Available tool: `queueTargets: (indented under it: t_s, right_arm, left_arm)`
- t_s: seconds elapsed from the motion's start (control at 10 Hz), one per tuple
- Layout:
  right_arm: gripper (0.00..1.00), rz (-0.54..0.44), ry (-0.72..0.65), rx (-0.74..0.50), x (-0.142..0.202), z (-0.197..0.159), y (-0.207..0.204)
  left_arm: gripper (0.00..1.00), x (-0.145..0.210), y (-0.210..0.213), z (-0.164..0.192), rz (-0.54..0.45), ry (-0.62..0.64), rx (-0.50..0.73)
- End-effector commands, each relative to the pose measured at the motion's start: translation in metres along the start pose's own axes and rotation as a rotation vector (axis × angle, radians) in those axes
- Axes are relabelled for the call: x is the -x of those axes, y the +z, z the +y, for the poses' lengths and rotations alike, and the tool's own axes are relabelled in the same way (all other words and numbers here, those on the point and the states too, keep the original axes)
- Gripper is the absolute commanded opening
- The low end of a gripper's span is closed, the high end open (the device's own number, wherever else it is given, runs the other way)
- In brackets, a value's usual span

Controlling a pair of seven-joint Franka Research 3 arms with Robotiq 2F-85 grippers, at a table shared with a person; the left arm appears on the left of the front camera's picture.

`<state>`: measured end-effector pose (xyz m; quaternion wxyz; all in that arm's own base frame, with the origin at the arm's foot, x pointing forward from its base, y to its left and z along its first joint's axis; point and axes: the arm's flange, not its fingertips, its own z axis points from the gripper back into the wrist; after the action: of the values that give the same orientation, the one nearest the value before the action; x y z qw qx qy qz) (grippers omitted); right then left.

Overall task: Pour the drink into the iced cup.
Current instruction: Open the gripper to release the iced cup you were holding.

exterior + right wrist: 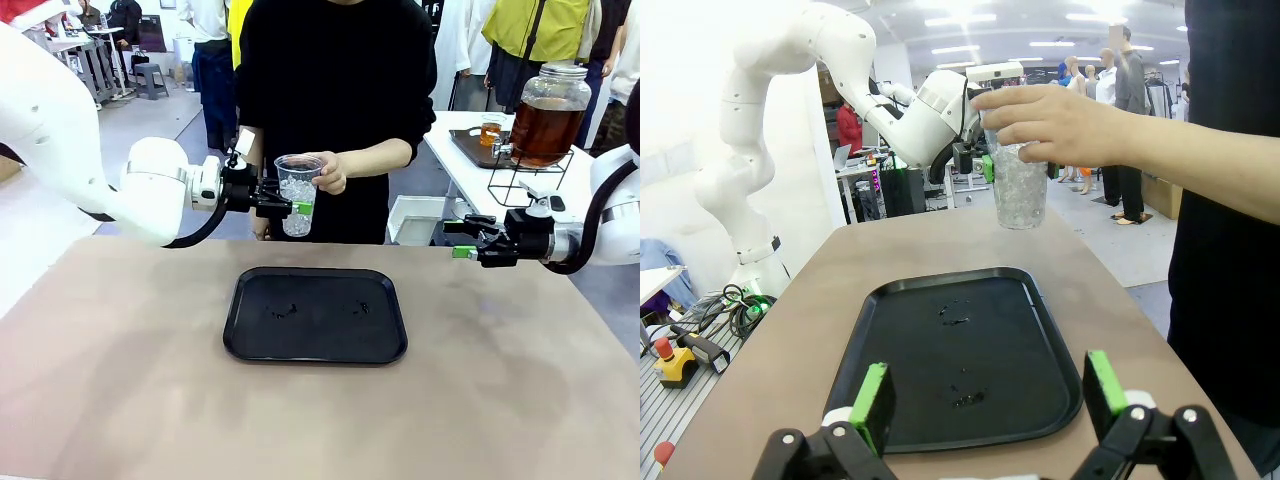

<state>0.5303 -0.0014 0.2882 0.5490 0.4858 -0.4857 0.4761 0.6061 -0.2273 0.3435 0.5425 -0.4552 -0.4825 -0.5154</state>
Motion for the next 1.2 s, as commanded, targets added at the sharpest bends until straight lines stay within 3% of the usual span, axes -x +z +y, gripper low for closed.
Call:
queueTargets:
  t_s: [0.0,1.1]
  right_arm:
    - [1.0,-0.006,0.002,-0.005,-0.0024,0.001,0.0008]
    - [1.0,-0.006,0.002,-0.005,-0.0024,0.001,0.0008]
  left_arm:
    - [0.74,-0.0019,-0.0006,-0.0009,-0.003,-0.002,0.001]
    - [0.74,-0.0019,-0.0006,-0.0009,-0.003,-0.002,0.001]
